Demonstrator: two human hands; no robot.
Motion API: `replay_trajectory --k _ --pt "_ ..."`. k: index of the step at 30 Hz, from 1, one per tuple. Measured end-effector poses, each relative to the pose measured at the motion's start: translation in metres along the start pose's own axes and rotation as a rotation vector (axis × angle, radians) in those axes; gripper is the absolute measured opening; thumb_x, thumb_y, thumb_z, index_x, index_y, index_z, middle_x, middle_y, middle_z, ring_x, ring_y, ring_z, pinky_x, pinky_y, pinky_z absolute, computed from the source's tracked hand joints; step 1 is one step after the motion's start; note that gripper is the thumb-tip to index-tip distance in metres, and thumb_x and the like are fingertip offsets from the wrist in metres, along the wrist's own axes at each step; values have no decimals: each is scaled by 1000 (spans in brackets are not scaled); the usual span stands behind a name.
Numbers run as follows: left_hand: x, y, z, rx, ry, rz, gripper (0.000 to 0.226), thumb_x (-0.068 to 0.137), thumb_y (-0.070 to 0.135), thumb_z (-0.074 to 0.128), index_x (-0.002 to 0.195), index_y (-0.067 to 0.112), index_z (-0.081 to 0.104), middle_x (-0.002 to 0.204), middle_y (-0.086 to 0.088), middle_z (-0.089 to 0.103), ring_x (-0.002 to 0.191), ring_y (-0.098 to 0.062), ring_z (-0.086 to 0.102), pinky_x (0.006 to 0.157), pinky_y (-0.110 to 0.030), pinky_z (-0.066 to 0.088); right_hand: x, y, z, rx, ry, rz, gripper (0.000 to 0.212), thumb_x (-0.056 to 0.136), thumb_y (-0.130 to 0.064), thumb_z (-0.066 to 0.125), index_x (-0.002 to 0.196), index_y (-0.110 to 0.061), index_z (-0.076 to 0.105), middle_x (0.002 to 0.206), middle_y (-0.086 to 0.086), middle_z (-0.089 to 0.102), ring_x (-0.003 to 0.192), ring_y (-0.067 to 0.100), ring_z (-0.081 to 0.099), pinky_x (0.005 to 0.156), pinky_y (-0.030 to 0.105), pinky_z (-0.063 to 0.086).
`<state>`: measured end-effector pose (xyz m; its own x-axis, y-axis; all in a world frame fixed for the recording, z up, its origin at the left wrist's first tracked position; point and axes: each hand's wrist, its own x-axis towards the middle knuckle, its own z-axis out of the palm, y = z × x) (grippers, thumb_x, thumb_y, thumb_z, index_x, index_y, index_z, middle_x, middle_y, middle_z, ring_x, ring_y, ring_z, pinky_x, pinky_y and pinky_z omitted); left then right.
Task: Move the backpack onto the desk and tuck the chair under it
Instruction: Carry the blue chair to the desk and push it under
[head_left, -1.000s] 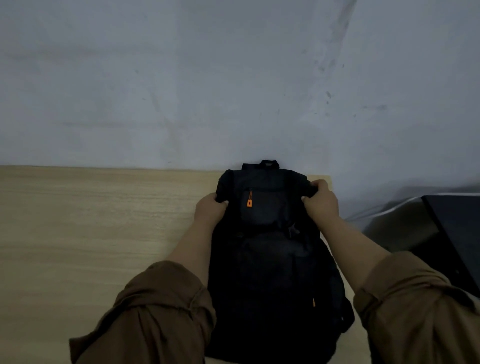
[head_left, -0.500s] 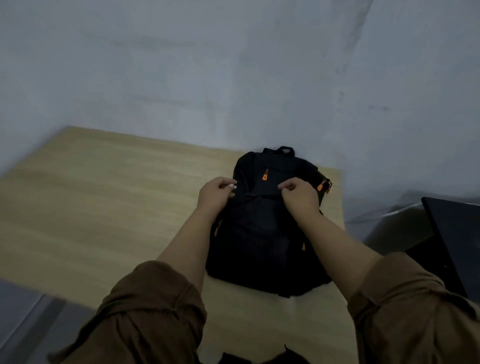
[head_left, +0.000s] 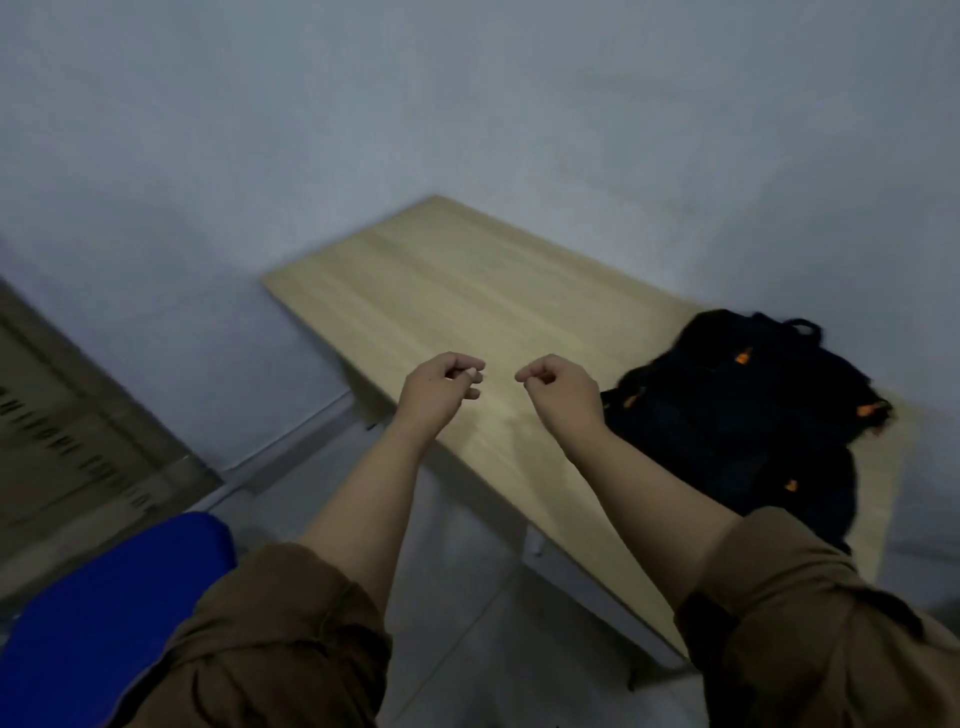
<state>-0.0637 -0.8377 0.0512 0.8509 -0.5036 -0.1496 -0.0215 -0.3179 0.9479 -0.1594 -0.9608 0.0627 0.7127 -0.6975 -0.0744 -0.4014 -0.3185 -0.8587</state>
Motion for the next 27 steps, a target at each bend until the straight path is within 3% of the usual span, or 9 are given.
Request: replay_trajectory --k 7,10,13,15,17,19,22,24,27 --pt "-76 -52 -160 -15 245 -62 26 95 4 47 112 0 66 98 -11 68 68 -9 61 49 -2 43 -69 -77 143 -21 -240 -166 24 81 -9 53 85 -21 74 94 3 74 85 18 63 73 26 44" --pt "-114 -81 -234 -8 338 -100 25 95 6 48 111 5 67 103 -10 69 70 -9 62 53 -5 47 -113 -110 205 -15 -314 -218 22 83 -11 53 83 -23 72 91 0 72 84 16 62 71 25 43" --pt "-153 -107 -299 -18 422 -134 23 95 6 48 107 11 68 105 -12 70 73 -11 63 68 -21 51 -156 -135 263 25 -379 -244 22 85 -10 53 85 -19 73 92 0 72 85 17 63 75 28 48" --pt "-182 -122 -340 -34 493 -156 24 95 4 47 106 9 67 104 -13 69 74 -11 63 65 -18 52 -186 -153 302 39 -440 -271 22 86 -10 53 88 -16 73 94 1 72 87 18 64 79 32 51" --pt "-211 -134 -377 -34 561 -170 25 96 5 47 111 4 67 104 -11 69 75 -10 62 55 -9 49 -215 -170 339 60 -510 -293 21 88 -10 52 89 -17 73 94 0 72 85 18 63 71 29 51" --pt "-240 -145 -410 -31 627 -197 26 97 8 47 115 6 66 106 -7 69 76 -7 62 59 -12 48 -244 -185 373 63 -582 -306 22 89 -11 51 90 -18 72 93 -2 70 79 16 61 61 24 48" --pt "-276 -166 -453 -41 732 -229 26 97 11 47 114 11 66 109 -2 70 80 -6 65 69 -19 50 -282 -206 413 54 -680 -348 21 91 -13 51 91 -19 71 92 -5 67 80 13 59 65 27 49" --pt "-297 -181 -480 -37 799 -243 25 97 12 48 114 12 66 109 -3 70 87 -10 67 75 -23 53 -302 -220 441 48 -750 -393 20 91 -13 51 93 -18 71 90 -6 65 80 11 57 61 22 45" --pt "-321 -202 -519 -13 871 -265 24 97 13 49 111 13 68 107 -5 71 94 -16 68 74 -21 51 -326 -242 479 25 -821 -442 20 91 -14 52 93 -17 71 90 -6 64 83 11 57 65 24 43"
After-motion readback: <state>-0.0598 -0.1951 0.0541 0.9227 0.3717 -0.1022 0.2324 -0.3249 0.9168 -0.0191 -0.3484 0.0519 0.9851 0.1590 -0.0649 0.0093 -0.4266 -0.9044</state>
